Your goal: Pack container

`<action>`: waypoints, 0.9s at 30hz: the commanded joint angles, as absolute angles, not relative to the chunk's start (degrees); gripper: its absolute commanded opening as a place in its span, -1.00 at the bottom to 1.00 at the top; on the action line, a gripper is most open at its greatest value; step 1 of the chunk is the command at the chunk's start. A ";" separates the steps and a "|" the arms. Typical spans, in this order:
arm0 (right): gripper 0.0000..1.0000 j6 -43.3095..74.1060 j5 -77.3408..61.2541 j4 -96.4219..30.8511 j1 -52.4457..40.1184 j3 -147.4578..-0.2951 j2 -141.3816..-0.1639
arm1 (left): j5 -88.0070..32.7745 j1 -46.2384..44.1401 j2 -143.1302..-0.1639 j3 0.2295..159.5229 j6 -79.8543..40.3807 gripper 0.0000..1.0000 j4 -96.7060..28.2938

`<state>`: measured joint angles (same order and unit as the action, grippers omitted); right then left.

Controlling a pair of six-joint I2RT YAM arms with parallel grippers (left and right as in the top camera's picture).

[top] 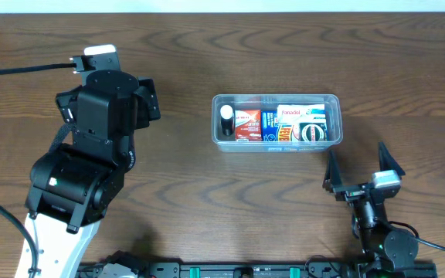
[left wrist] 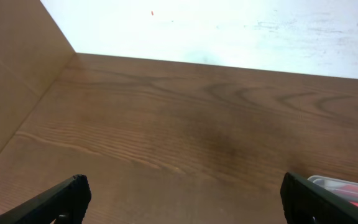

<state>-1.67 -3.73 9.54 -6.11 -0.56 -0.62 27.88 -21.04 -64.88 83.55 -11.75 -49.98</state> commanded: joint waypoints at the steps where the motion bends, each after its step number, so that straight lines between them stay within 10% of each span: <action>1: 0.99 -5.19 -4.97 7.20 -5.21 -0.30 -0.30 | 28.99 -20.69 -65.06 84.36 -11.18 0.96 -50.13; 27: 0.99 -6.50 -4.54 -3.86 -5.21 -0.30 -0.38 | 29.02 -20.69 -65.06 84.36 -11.18 0.96 -50.13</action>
